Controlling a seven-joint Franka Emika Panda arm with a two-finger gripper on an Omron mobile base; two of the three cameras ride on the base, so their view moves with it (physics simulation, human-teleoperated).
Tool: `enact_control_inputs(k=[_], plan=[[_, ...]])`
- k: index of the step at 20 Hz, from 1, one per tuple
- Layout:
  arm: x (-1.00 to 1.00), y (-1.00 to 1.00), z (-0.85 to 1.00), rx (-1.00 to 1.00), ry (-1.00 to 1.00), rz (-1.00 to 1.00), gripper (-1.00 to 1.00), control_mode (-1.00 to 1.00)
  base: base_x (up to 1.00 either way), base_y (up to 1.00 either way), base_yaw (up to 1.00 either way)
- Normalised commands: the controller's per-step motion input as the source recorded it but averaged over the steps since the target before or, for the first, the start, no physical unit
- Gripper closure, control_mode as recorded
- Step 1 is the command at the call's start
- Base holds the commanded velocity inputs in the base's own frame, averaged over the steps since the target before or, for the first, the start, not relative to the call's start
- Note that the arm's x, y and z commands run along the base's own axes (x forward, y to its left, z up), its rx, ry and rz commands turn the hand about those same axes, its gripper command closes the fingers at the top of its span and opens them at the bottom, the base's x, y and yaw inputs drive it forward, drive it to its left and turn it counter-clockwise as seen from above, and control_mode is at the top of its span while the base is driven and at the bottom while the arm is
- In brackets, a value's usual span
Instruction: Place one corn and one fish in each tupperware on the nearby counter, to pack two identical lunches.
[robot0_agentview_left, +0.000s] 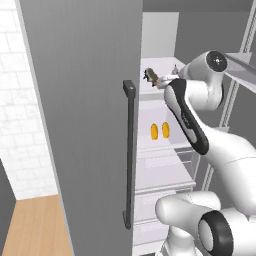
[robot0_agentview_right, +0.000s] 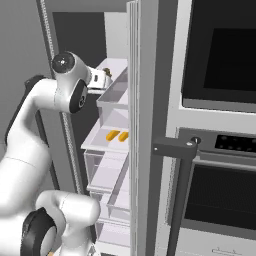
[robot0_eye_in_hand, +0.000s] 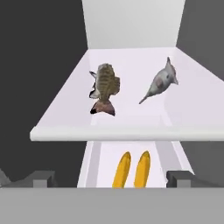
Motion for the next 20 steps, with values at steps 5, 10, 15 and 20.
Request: enact_control_inputs(k=[5, 10, 15, 20], plan=[[0.64, 0.07, 0.03, 0.11, 0.00, 0.01, -1.00, -1.00, 0.00, 0.00, 0.00], [0.64, 0.24, -0.16, 0.00, 0.00, 0.04, -1.00, -1.00, 0.00, 0.00, 0.00], [0.59, 0.05, -0.12, 0.00, 0.00, 0.05, -1.00, -1.00, 0.00, 0.00, 0.00], [0.46, -0.07, -0.13, 0.00, 0.01, 0.03, -1.00, -1.00, 0.00, 0.00, 0.00]])
